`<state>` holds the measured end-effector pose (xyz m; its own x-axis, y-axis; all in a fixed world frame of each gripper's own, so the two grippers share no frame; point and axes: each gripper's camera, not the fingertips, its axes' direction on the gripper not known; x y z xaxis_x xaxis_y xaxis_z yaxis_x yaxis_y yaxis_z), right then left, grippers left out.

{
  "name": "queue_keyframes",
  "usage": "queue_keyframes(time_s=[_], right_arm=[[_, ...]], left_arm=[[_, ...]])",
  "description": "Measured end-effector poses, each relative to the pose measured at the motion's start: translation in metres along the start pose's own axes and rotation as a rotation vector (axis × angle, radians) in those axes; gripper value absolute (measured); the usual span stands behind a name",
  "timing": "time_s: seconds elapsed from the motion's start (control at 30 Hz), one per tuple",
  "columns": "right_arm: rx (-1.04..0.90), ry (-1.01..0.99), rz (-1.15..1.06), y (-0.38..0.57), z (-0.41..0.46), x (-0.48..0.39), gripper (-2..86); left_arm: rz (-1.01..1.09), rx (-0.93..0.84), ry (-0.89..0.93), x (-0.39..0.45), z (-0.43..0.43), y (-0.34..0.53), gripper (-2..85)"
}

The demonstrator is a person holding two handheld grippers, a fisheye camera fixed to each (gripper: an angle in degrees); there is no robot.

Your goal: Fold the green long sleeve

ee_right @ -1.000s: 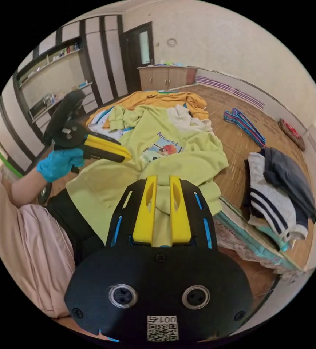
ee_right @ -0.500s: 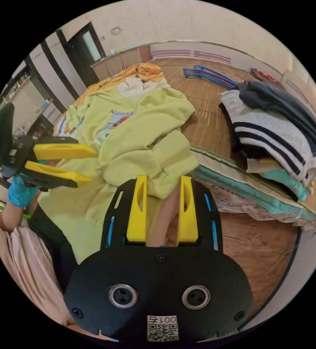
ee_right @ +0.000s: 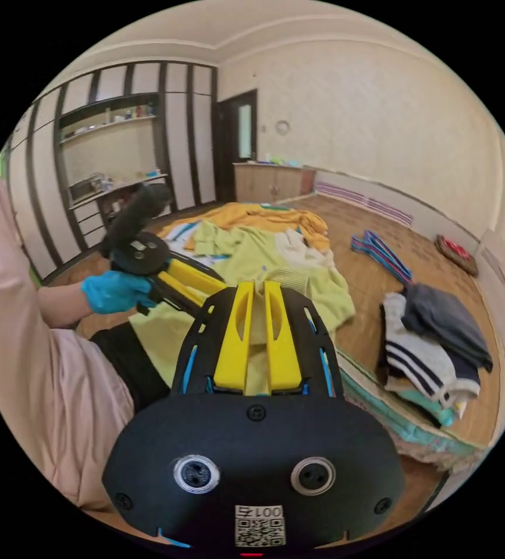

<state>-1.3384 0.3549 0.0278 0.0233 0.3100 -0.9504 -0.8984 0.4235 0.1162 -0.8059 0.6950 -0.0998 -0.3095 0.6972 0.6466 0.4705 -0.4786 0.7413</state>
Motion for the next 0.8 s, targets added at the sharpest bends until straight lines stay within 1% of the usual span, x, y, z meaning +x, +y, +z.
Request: queue_keyframes(time_s=[0.1,0.17,0.23,0.3,0.37,0.43,0.5,0.6,0.63,0.7,0.8], right_arm=[[0.023,-0.113,-0.091,-0.013,0.005,-0.025,1.7],[0.028,-0.207,-0.122,-0.018,0.013,-0.035,1.7],[0.028,-0.328,-0.17,-0.024,0.023,-0.051,1.6],[0.013,-0.393,-0.227,-0.028,0.031,-0.064,1.5],[-0.022,-0.478,-0.277,-0.03,0.04,-0.074,1.5],[-0.087,-0.604,-0.345,-0.029,0.049,-0.082,1.9],[-0.123,-0.621,-0.366,-0.027,0.054,-0.083,2.4],[-0.184,-0.529,-0.356,-0.023,0.061,-0.078,4.0],[-0.206,-0.481,-0.349,-0.021,0.065,-0.075,5.2],[-0.219,-0.425,-0.326,-0.02,0.069,-0.071,7.1],[-0.223,-0.393,-0.266,-0.018,0.081,-0.063,10.4]], left_arm=[[0.004,0.028,-0.039,-0.003,-0.019,0.017,8.7],[-0.02,0.033,-0.073,-0.005,-0.03,0.032,7.0],[-0.051,0.042,-0.115,-0.007,-0.045,0.055,2.9],[-0.059,0.039,-0.145,-0.008,-0.056,0.073,0.4],[-0.053,0.007,-0.166,-0.009,-0.063,0.091,-0.4],[-0.025,-0.072,-0.158,-0.008,-0.063,0.114,-0.7],[-0.012,-0.144,-0.129,-0.008,-0.057,0.131,-0.7],[-0.051,-0.226,-0.031,-0.014,-0.05,0.158,-0.4],[-0.1,-0.205,-0.003,-0.019,-0.056,0.167,0.0],[-0.135,-0.195,0.031,-0.026,-0.065,0.177,0.9],[-0.15,-0.226,-0.065,-0.035,-0.077,0.185,2.6]])
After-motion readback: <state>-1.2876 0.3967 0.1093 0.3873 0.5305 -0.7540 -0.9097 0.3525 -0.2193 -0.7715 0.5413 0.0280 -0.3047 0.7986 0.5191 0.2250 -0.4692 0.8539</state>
